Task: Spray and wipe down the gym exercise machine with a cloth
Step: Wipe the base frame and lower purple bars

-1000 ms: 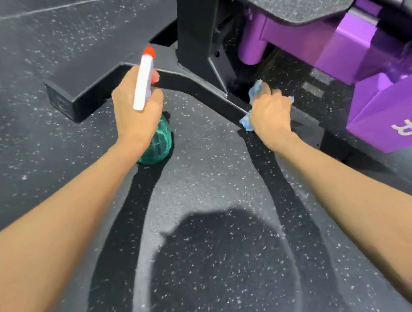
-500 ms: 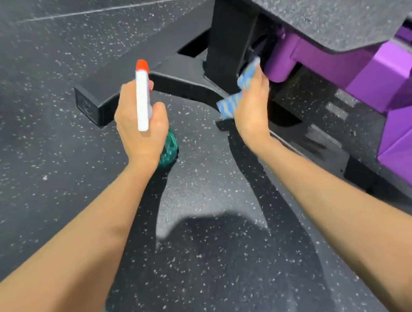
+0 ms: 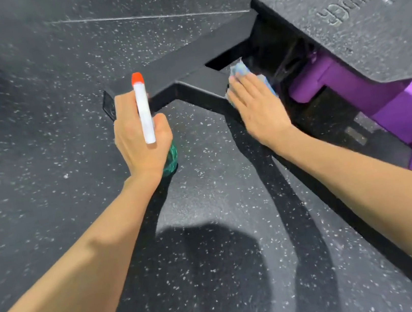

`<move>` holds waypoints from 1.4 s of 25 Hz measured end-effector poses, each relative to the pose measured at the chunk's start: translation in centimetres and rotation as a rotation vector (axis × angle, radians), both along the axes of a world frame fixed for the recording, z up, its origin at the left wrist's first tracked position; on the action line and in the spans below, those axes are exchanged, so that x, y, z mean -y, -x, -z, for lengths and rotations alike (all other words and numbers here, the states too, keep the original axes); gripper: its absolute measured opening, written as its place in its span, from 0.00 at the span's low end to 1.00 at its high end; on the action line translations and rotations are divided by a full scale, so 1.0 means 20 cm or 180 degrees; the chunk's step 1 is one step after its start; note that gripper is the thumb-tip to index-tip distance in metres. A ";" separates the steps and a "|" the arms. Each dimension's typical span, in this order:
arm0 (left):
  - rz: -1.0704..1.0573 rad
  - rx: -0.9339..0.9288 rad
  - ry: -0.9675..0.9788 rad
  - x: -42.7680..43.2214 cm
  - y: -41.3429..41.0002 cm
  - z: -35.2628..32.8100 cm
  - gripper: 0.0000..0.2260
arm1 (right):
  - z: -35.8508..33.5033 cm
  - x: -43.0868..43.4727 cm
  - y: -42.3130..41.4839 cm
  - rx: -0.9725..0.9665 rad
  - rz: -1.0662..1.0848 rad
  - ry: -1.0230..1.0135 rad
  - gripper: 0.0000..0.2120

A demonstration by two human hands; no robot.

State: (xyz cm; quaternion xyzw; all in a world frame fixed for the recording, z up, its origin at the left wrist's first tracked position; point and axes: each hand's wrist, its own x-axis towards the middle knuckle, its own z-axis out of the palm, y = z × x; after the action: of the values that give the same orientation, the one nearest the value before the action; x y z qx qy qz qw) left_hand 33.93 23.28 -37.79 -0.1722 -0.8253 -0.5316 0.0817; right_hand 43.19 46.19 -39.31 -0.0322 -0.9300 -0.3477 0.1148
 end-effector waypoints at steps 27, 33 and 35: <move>0.0272 0.0193 0.0179 0.08 0.11 0.00 0.19 | 0.02 0.37 0.52 -0.0551 0.1215 0.2632 0.27; 0.0444 -0.0209 0.0132 0.12 0.17 0.02 0.19 | 0.01 0.51 0.45 -0.1850 0.1239 0.4987 0.20; 0.0207 -0.0174 0.0107 0.11 0.17 0.03 0.19 | 0.01 0.61 0.59 -0.2342 0.1865 0.5618 0.17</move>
State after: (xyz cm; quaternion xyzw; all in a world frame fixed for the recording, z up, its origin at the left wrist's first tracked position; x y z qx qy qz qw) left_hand 30.58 21.10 -38.44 -0.2148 -0.8255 -0.5151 0.0841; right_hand 31.40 34.08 -39.43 -0.4396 -0.7172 0.4844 0.2403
